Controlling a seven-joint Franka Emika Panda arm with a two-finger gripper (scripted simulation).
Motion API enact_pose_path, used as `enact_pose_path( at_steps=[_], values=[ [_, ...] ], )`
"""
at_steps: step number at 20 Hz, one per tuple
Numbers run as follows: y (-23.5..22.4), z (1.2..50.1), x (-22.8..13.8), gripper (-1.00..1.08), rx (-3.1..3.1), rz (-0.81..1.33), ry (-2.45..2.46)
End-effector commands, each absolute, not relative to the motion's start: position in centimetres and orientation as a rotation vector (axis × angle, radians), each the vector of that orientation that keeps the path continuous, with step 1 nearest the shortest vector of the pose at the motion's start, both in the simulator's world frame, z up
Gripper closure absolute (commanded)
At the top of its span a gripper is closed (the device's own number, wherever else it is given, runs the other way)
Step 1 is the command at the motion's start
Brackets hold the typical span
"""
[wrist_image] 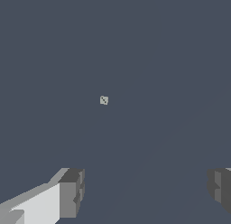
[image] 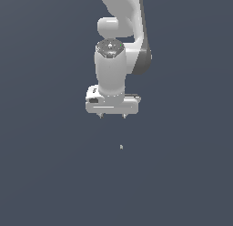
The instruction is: Pick up the object and move it to a goal position.
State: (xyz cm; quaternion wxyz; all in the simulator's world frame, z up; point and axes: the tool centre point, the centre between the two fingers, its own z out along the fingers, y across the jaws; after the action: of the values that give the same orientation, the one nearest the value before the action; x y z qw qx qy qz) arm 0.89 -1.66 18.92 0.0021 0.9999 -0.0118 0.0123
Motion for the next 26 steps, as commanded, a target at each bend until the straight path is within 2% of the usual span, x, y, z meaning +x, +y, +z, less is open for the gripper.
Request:
enact_pose_path(
  at_steps=[1,16,26],
  values=[
    [-1.7,18.9,0.9,-0.92,3.137,0.038,-0.037],
    [0.3,18.4,0.9,-0.92,3.122,0.037,0.073],
    [0.9,15.4,3.2,-0.92,3.128,0.028,-0.005]
  ],
)
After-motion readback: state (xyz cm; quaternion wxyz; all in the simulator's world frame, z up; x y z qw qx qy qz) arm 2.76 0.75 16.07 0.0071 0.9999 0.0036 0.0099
